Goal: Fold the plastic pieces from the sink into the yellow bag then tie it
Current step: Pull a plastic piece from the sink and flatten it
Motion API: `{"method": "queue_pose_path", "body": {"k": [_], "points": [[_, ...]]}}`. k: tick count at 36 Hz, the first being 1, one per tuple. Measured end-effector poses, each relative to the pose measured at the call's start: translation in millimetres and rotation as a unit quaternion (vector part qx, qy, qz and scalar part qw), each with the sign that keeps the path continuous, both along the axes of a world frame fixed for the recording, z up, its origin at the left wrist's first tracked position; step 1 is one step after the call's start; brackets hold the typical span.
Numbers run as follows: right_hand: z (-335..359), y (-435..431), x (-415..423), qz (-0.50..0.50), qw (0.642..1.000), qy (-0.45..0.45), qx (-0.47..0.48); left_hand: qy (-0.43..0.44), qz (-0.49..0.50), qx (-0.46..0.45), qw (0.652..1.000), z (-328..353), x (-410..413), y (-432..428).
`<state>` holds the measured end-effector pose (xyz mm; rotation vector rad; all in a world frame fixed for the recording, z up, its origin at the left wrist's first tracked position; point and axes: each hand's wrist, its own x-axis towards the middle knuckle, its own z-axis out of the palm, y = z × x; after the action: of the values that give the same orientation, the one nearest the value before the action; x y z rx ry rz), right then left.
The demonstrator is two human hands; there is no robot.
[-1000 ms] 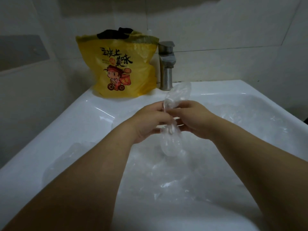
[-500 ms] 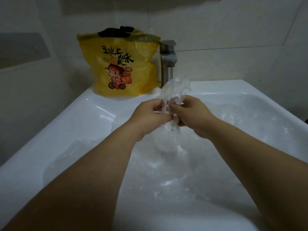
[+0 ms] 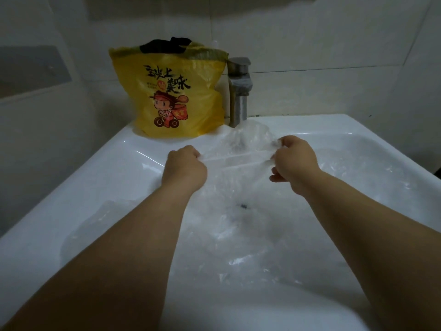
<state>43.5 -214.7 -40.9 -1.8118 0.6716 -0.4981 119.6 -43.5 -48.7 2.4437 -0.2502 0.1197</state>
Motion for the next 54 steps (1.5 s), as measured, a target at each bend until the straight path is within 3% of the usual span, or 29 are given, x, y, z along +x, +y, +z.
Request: {"method": "queue_pose_path", "body": {"k": [3, 5, 8, 13, 16, 20, 27, 35, 38, 40, 43, 46, 50, 51, 52, 53, 54], "points": [[3.6, -1.1, -0.5, -0.025, 0.995, -0.035, 0.092, 0.06, 0.072, 0.008, 0.996, 4.1, -1.5, 0.2], [7.5, -1.9, -2.0, -0.027, 0.983, -0.056, 0.173, 0.151, 0.102, -0.074, 0.981, 4.8, -6.8, -2.5], [12.9, -0.4, -3.1, 0.006, 0.963, -0.066, 0.262, 0.287, 0.031, -0.243, 0.926, 6.4, -14.0, -8.7], [16.6, 5.8, -5.3, 0.078, 0.938, -0.097, 0.323, 0.292, -0.109, -0.466, 0.828, 14.7, -10.3, -12.9], [15.2, 0.9, -4.6, 0.1, 0.934, -0.107, 0.326, 0.292, -0.136, -0.539, 0.778, 20.0, -7.7, -8.2], [11.0, -5.2, -4.4, 0.039, 0.948, -0.097, 0.3, 0.308, -0.106, -0.639, 0.697, 28.2, -9.1, -2.2], [19.1, -4.3, -3.8, 0.057, 0.891, -0.198, 0.406, 0.286, -0.065, -0.692, 0.66, 26.2, 4.7, 3.6], [29.6, -4.4, -25.9, 0.124, 0.848, -0.197, 0.476, 0.31, -0.146, -0.606, 0.718, 31.8, -13.6, 13.0], [34.3, 0.2, -35.7, 0.208, 0.858, -0.167, 0.439, 0.291, -0.183, -0.644, 0.683, 33.4, -12.4, 22.1], [37.0, 3.1, -40.4, 0.255, 0.842, -0.17, 0.444, 0.295, -0.216, -0.672, 0.644, 36.3, -10.4, 30.1], [37.7, 1.4, -41.1, 0.238, 0.823, -0.207, 0.472, 0.327, -0.245, -0.694, 0.592, 34.3, -4.9, 35.9], [32.8, -7.7, -34.8, 0.19, 0.799, -0.233, 0.522, 0.349, -0.268, -0.699, 0.564, 33.2, -3.8, 36.2], [33.0, -7.0, -31.0, 0.16, 0.788, -0.235, 0.546, 0.372, -0.262, -0.674, 0.582, 34.2, -5.8, 35.7], [33.6, -6.4, -30.4, 0.159, 0.779, -0.239, 0.557, 0.316, -0.247, -0.643, 0.653, 35.9, -6.6, 41.7], [34.3, -7.1, -29.8, 0.152, 0.77, -0.242, 0.57, 0.299, -0.253, -0.624, 0.676, 38.9, -11.8, 47.0], [35.6, -6.9, -30.5, 0.155, 0.76, -0.244, 0.582, 0.303, -0.261, -0.615, 0.68, 39.8, -13.6, 46.5], [36.0, -8.0, -30.2, 0.155, 0.754, -0.245, 0.589, 0.346, -0.309, -0.61, 0.642, 38.0, -8.2, 41.3]]}}
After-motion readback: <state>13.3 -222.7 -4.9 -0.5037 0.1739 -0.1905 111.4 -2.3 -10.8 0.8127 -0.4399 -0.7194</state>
